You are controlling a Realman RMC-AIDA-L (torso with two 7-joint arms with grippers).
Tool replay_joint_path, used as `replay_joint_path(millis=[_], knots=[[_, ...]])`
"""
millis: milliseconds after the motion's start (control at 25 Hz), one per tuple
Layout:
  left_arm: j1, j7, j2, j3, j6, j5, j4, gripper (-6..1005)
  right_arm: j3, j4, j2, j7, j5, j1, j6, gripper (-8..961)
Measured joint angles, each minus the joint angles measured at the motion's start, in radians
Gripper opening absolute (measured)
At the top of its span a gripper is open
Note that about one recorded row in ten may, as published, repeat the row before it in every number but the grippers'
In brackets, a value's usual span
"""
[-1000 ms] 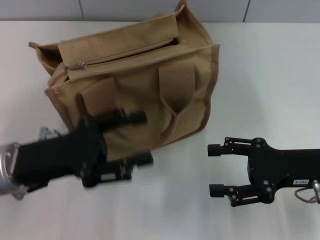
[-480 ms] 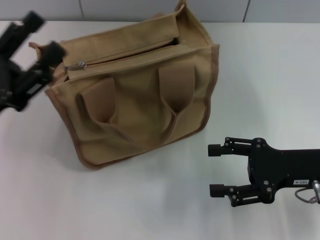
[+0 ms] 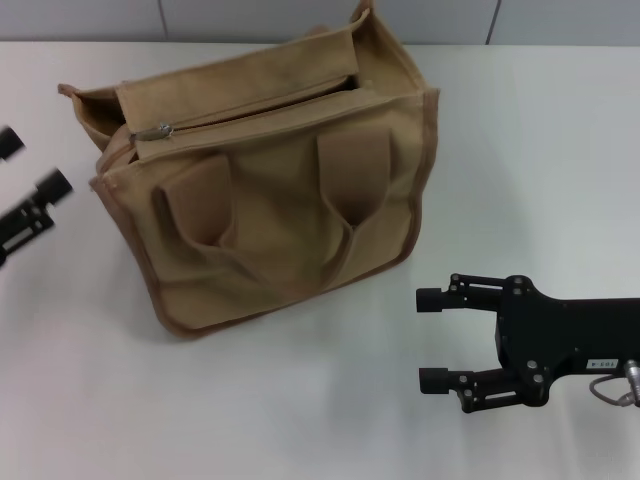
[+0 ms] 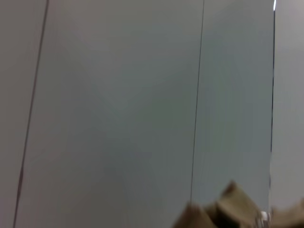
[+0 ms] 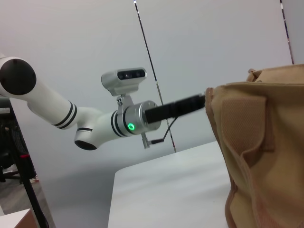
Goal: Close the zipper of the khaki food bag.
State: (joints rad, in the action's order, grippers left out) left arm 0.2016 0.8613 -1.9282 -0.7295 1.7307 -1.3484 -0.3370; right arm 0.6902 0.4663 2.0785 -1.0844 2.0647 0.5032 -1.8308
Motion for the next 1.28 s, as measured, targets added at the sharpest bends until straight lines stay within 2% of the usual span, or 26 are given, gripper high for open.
replay_joint_path(millis=[160,600,800,880,960,1280], knots=[[0.018,-0.006,-0.005,-0.005,0.000,-0.080,-0.009,722,0.000,-0.001,0.000,0.000,0.000,0.001,0.005,840],[0.063,-0.068,-0.038,0.034,-0.112,-0.101,-0.025,711,0.000,-0.002,0.000,-0.003,0.000,0.001,0.005,839],[0.059,-0.075,-0.049,0.087,-0.081,-0.097,-0.026,706,0.000,-0.002,0.000,-0.003,-0.005,0.000,0.003,840],[0.042,-0.099,-0.064,0.157,-0.035,-0.096,-0.026,704,-0.001,-0.002,0.000,-0.003,-0.007,0.000,0.001,840],[0.031,-0.117,-0.074,0.182,-0.014,-0.096,-0.026,702,-0.001,-0.002,0.000,-0.003,-0.007,0.000,0.000,840],[0.028,-0.169,-0.095,0.182,-0.018,-0.102,-0.021,694,0.000,-0.015,0.002,-0.003,-0.008,0.009,-0.002,839]])
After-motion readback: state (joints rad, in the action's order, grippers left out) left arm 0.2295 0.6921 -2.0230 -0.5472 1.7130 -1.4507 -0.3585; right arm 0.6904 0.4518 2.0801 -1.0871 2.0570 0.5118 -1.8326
